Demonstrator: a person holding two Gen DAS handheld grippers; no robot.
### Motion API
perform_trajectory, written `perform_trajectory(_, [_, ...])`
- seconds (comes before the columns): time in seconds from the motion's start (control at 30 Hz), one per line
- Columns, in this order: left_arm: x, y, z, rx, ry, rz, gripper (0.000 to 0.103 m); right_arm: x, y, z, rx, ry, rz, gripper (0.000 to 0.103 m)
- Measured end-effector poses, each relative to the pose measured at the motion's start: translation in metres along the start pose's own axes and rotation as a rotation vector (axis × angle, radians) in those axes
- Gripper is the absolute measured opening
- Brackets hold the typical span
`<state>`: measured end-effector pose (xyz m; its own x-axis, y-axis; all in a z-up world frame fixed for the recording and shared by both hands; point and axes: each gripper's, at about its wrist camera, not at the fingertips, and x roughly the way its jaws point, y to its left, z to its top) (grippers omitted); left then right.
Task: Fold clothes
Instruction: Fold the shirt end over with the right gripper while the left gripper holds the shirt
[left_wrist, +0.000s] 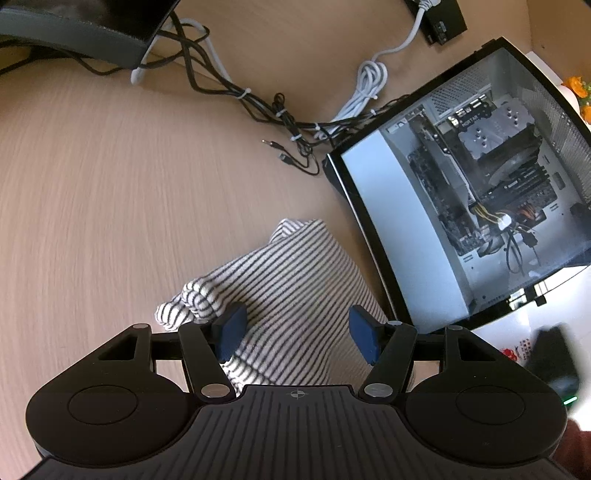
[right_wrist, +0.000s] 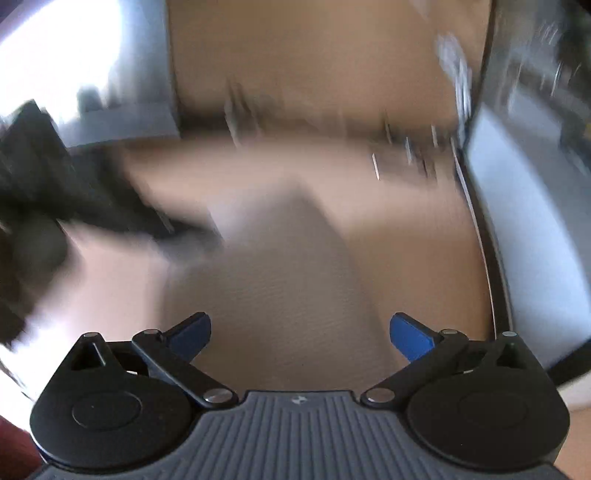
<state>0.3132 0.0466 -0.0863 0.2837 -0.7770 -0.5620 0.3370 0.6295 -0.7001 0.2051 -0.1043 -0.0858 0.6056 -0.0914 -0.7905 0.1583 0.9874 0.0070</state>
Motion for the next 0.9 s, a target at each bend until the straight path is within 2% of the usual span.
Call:
perform_trajectory(0.07, [-0.001,0.0,0.0,0.009,-0.001,0.004,0.067,0.014,0.002,-0.007,0.02,0.023,-0.029,0.103])
perform_trajectory(0.2, [0.0,0.002,0.0,0.013,0.005,-0.004,0.067,0.014,-0.002,-0.011,0.072,0.03,-0.021,0.103])
perform_trajectory(0.43, [-0.002,0.003,0.0,0.056,0.004,-0.002,0.067,0.009,-0.015,-0.011,0.202,0.102,0.085,0.103])
perform_trajectory(0.5, [-0.004,0.006,-0.001,0.058,0.001,-0.013,0.067,0.001,-0.016,-0.008,0.208,0.088,0.092,0.103])
perform_trajectory(0.67, [-0.006,-0.001,-0.006,0.093,-0.017,0.017,0.067,-0.037,-0.028,0.037,0.18,-0.097,0.108,0.103])
perform_trajectory(0.73, [-0.004,-0.005,-0.008,0.109,-0.035,0.041,0.067,-0.025,-0.038,0.064,0.184,-0.11,0.081,0.091])
perform_trajectory(0.77, [-0.004,-0.006,-0.009,0.11,-0.045,0.049,0.067,-0.011,-0.039,0.072,0.17,-0.088,0.046,0.081])
perform_trajectory(0.8, [-0.004,-0.006,-0.011,0.101,-0.058,0.055,0.067,0.006,-0.038,0.079,0.149,-0.057,0.006,0.076])
perform_trajectory(0.9, [-0.005,-0.006,-0.016,0.074,-0.097,0.074,0.067,0.058,-0.034,0.092,0.075,0.035,-0.111,0.075])
